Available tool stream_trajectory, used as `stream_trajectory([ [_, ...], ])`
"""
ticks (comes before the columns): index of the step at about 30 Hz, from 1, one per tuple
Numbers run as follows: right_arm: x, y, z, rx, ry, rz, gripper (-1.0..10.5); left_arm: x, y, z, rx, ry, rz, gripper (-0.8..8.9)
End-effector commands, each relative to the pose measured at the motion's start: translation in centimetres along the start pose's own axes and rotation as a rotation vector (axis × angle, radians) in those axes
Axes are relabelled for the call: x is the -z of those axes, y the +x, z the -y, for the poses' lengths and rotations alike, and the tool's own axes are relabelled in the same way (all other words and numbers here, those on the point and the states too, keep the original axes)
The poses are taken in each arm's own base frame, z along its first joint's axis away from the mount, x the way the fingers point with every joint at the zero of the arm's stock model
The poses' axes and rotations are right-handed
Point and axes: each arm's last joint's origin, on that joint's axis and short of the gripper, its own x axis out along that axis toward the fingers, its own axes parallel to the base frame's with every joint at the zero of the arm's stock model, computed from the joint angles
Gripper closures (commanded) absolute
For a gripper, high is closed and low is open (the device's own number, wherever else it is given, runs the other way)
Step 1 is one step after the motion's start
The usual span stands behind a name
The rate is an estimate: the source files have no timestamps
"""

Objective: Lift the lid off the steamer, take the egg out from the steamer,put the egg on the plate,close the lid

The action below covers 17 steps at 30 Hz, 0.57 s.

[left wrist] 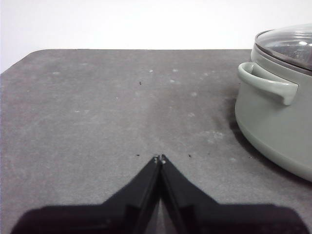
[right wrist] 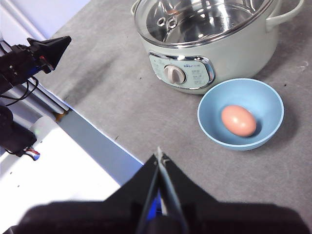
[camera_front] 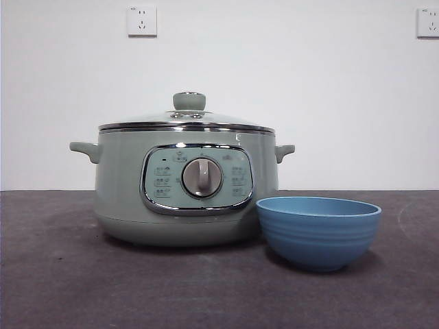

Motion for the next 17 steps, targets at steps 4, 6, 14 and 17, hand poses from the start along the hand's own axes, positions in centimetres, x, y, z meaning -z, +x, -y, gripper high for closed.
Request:
stream_trajectory([
  [4,-0.10,-0.09,-0.06,0.000,-0.007,0.008,9.5,0.40,0.12,-0.06,-0.008,-0.010,-0.009,8.17],
  [6,-0.10,-0.09,-0.06,0.000,-0.007,0.008,9.5,0.40,0.12,-0.06,-0.008,-0.010,-0.009,8.17],
  [14,-0.21,-0.56,0.30,0.107,-0.182,0.064,9.5,0.40,0.12,-0.07,-0.008,-0.010,-0.009,8.17],
  [17,-0.26,-0.84,0.73,0.126,-0.207,0.179,9.5,0.40,0.12,-0.07,-0.008,-0.010,-0.009,8.17],
])
